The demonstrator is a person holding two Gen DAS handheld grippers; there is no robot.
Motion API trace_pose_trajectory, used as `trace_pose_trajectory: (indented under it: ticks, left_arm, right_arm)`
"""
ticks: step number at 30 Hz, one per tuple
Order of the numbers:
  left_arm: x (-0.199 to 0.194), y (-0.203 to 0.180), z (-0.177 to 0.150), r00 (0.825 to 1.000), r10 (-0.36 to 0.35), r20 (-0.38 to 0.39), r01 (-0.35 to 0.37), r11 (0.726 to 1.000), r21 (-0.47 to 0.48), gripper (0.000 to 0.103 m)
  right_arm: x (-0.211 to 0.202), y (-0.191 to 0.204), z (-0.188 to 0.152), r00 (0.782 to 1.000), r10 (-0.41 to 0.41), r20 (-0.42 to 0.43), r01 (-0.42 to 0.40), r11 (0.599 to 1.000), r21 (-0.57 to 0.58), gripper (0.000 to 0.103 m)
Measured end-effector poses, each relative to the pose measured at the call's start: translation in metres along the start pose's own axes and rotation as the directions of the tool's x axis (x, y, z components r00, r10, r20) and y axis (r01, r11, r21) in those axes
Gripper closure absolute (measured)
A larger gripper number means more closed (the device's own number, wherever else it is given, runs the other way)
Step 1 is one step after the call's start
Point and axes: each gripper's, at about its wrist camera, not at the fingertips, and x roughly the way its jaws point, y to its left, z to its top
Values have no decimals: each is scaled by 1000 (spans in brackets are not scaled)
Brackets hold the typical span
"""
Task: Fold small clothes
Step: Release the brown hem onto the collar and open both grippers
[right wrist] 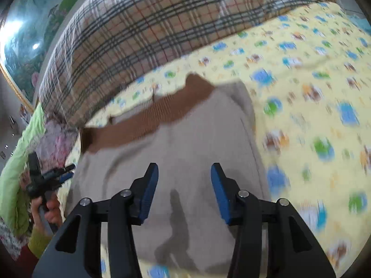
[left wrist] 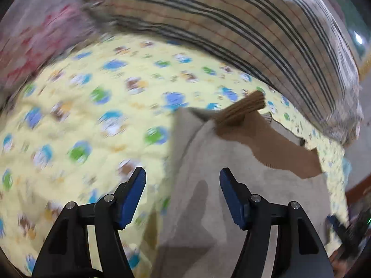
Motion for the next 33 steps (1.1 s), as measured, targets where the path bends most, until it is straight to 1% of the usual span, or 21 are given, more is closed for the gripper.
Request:
trace_pose_trajectory:
  ticks: [1, 3, 5, 9, 14, 17, 22, 28, 33]
  left_arm:
    - [-7, 5, -6, 1000, -18, -4, 18, 999, -27, 36]
    - [-22, 5, -18, 999, -36, 2, 36, 999, -30, 36]
    - [-36, -4, -34, 999, -35, 16, 35, 999, -21, 36]
    - [-58, -22, -74, 997, -81, 4, 81, 996, -28, 35]
    - [-72, -46, -120, 992, -120, -33, 120, 993, -13, 34]
    - [-72, -51, -135, 988, -148, -54, 146, 989, -35, 33]
    - [-71, -48, -151, 986, -152, -73, 147, 987, -66, 33]
    - [-72, -40, -154, 986, -159, -57, 154, 984, -91, 33]
    - [-67, -29, -149, 987, -157, -40, 148, 974, -173, 32]
  right_arm:
    - [-6, -1, -10, 1000, -10, -4, 10, 1000, 0, 54]
    - [-15, -3, -22, 1000, -4, -7, 4, 1000, 16, 54]
    - [-23, -2, -33, 1000, -2, -2, 2, 1000, 25, 54]
    - [-32, 7, -49, 1000, -8, 7, 8, 1000, 8, 54]
    - [-38, 22, -62, 1000, 10, 12, -9, 1000, -19, 54]
    - [-41, 27, -68, 1000, 18, 24, -17, 1000, -25, 54]
    - [-42, 35, -80, 999, 30, 21, -29, 999, -44, 54]
    - [-42, 37, -92, 998, 53, 26, -51, 997, -65, 54]
    - [-43, 36, -95, 997, 64, 46, -61, 996, -69, 54]
